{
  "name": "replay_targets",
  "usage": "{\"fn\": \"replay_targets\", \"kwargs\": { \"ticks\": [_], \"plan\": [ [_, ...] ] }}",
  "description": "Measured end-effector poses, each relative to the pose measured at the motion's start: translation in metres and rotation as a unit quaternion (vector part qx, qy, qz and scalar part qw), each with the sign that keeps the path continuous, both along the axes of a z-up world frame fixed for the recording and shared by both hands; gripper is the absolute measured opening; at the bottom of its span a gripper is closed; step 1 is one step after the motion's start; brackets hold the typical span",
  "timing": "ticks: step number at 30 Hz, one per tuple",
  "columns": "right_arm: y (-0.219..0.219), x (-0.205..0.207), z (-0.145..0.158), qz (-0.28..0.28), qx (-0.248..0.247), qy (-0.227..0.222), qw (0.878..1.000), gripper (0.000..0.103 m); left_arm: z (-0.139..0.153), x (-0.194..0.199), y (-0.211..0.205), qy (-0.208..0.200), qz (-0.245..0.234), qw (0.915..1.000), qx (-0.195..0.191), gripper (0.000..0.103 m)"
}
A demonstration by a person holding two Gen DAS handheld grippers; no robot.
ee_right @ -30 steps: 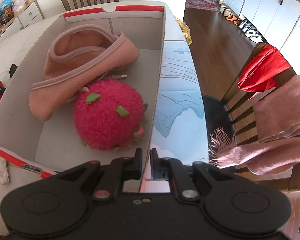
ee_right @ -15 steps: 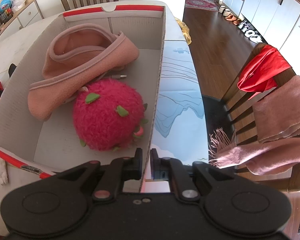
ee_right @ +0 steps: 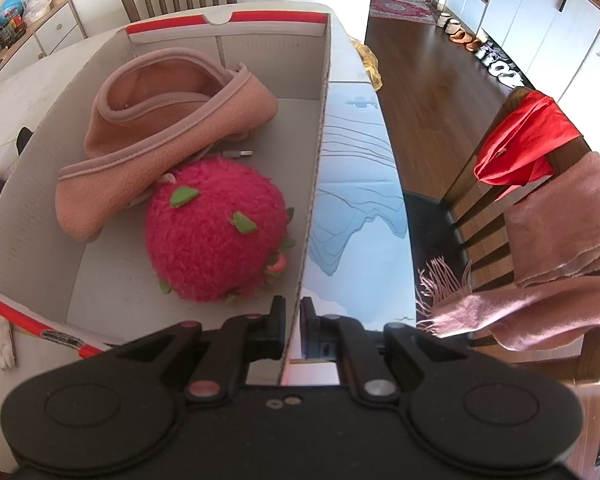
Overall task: Organize objects
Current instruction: 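Grasp the red knotted cloth on the table with the left gripper, then lift the red cloth with the left gripper and carry it into the box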
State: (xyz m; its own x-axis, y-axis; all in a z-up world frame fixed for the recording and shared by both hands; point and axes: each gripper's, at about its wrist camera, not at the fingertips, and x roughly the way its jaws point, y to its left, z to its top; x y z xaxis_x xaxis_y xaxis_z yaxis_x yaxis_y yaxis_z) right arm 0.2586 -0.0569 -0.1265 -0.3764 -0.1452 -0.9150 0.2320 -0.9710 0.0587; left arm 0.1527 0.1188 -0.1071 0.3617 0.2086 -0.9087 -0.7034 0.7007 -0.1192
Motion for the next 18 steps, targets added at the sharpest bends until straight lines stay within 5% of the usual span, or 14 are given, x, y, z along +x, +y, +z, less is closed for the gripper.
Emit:
{"fn": "replay_targets", "kwargs": {
  "ticks": [9,18],
  "plan": [
    [0.000,-0.001,0.000,0.005,-0.001,-0.001,1.000,0.006,0.058,-0.011,-0.019,-0.047,-0.048,0.9977,0.001,0.032],
    [0.000,-0.001,0.000,0.013,0.000,-0.001,1.000,0.006,0.112,0.004,-0.059,-0.070,-0.147,0.9866,0.010,0.032]
  ]
}}
